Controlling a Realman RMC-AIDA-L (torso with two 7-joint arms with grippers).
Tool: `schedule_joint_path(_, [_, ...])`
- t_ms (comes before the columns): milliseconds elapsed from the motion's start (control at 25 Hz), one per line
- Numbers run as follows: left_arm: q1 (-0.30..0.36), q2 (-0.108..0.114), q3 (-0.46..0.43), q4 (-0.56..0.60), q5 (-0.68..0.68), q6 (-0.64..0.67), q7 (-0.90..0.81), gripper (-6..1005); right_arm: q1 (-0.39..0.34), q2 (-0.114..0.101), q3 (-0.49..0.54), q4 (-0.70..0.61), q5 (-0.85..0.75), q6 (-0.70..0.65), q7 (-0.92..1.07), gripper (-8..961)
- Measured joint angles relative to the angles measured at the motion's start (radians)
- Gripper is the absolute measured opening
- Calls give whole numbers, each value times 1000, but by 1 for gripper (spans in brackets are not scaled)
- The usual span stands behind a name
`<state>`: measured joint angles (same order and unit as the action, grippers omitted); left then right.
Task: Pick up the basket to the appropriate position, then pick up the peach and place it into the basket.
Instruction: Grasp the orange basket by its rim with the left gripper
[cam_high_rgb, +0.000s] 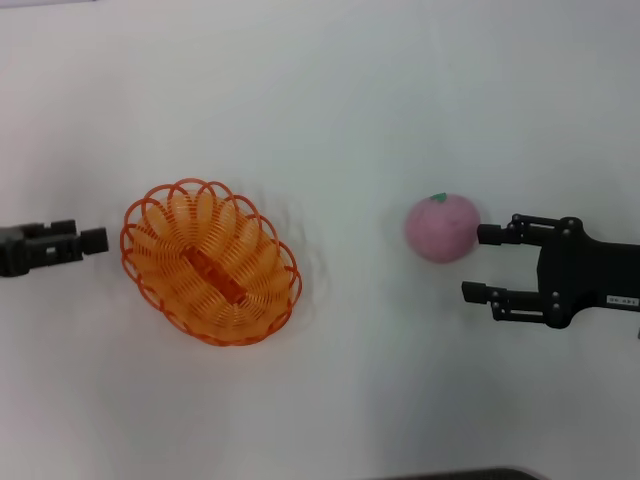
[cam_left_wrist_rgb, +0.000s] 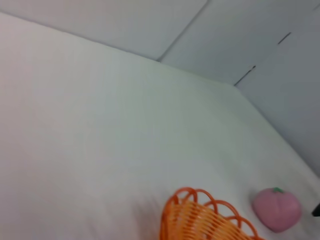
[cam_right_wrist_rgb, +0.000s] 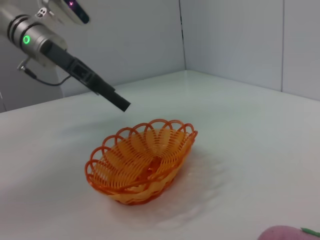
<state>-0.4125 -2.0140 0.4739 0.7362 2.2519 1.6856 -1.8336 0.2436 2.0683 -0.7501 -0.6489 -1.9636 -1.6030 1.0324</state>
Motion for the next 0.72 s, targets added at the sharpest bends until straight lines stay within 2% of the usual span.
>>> schedule_joint_path(240, [-74, -23, 5, 41, 107, -49, -24, 794, 6, 1, 0, 0, 0, 0, 0, 767])
schedule_joint_path(480, [-113, -61, 59, 128, 156, -96, -54, 793, 8, 1, 0, 0, 0, 0, 0, 767])
schedule_joint_path(600, [-120, -74, 118, 178, 157, -124, -79, 794, 12, 1, 0, 0, 0, 0, 0, 766])
schedule_joint_path(720, [-127, -76, 208, 208, 158, -159, -108, 794, 15, 1, 0, 0, 0, 0, 0, 767])
